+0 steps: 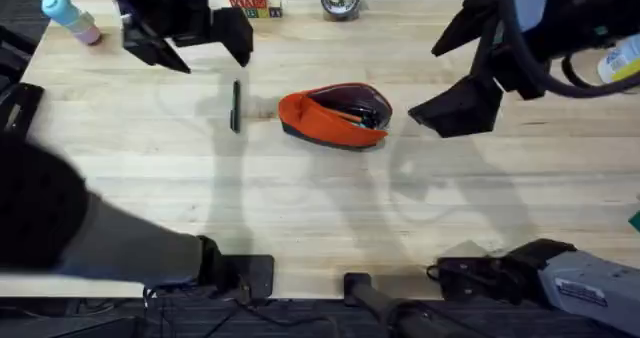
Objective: Unzip the bag, pick up the pens from the table one at a time and place them inside, then zip the bag closed.
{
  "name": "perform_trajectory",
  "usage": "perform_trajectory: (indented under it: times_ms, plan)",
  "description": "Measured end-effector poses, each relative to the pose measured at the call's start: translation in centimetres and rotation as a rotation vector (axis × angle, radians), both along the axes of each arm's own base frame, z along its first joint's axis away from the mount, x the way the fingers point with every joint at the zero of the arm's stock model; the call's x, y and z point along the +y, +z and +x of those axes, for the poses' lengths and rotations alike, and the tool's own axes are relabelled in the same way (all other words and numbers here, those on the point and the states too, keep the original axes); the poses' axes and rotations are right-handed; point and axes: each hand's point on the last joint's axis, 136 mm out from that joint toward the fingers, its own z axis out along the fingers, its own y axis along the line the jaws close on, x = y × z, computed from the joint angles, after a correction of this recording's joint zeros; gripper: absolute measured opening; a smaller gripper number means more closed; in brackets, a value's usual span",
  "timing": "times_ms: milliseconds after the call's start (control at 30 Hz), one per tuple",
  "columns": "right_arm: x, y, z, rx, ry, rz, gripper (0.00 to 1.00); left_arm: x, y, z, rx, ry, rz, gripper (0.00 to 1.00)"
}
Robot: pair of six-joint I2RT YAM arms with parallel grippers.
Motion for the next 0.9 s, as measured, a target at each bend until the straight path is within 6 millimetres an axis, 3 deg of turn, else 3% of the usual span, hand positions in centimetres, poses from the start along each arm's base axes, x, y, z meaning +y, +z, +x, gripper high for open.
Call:
perform_trajectory:
  times_ms: [267, 433, 767, 833, 900]
  plan:
    - [0.0, 0.0, 0.0, 0.000, 0.000, 0.000, 0.997, 0.2, -7.4, 2.5, 0.147, 0.029, -0.016, 0.994]
    - [0.0, 0.0, 0.0, 0.001, 0.000, 0.000, 0.997, 0.6, -10.7, 3.9, 0.172, 0.031, -0.001, 0.995]
    - [0.0, 0.0, 0.0, 0.001, 0.000, 0.000, 0.997, 1.5, -13.9, 5.2, 0.188, 0.035, 0.042, 0.995]
    - [0.0, 0.0, 0.0, 0.001, 0.000, 0.000, 0.997, 1.5, -13.8, 5.3, 0.185, 0.036, 0.041, 0.994]
    - [0.0, 0.0, 0.0, 0.001, 0.000, 0.000, 0.997, 1.6, -13.9, 5.3, 0.187, 0.040, 0.047, 0.933]
